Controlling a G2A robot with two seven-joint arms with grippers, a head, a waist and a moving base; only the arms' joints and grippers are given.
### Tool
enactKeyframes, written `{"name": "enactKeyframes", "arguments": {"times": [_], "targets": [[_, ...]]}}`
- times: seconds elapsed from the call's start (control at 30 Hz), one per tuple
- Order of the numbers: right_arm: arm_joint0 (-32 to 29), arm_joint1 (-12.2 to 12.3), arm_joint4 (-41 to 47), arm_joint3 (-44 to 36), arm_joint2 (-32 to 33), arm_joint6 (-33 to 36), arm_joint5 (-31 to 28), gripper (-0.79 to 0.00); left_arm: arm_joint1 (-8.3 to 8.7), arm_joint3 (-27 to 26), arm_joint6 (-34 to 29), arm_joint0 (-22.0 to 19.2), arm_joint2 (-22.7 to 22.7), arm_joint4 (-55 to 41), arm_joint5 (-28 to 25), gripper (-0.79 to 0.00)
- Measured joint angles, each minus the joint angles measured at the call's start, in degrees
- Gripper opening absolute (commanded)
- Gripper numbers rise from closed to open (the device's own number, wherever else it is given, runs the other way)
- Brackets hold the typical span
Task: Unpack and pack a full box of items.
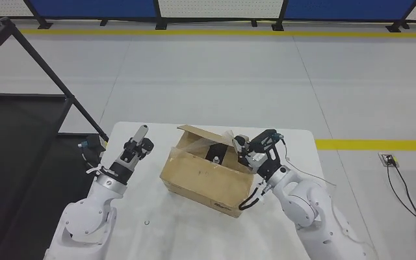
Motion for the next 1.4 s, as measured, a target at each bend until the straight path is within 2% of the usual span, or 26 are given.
{"name": "enactKeyframes", "arguments": {"times": [0.2, 0.73, 0.93, 1.2, 1.4], "targets": [[-0.04, 0.08, 2.27, 0.36, 0.82, -0.76, -2.48, -0.785, 0.05, -0.08, 0.21, 0.1, 0.11, 0.11, 0.1, 0.0], [-1.61, 0.6, 13.01, 0.62, 3.64, -4.52, -14.54, -0.785, 0.14, 0.64, 0.34, -0.37, 0.65, 0.12, 0.02, 0.0], [-1.16, 0.99, 18.37, 1.51, 4.27, -1.02, -19.33, -0.785, 0.23, 1.0, 0.49, -0.48, 0.31, 0.35, -0.07, 0.0], [-1.08, 1.56, 21.42, 2.01, 4.62, 3.27, -22.47, -0.785, 0.58, 2.23, 4.36, -0.29, -2.07, 5.34, 2.04, 0.0], [-1.75, 2.29, 25.23, 2.24, 5.68, 6.98, -26.49, -0.785, 0.99, 5.49, 3.73, -1.37, -2.62, 10.49, 7.06, 0.0]]}}
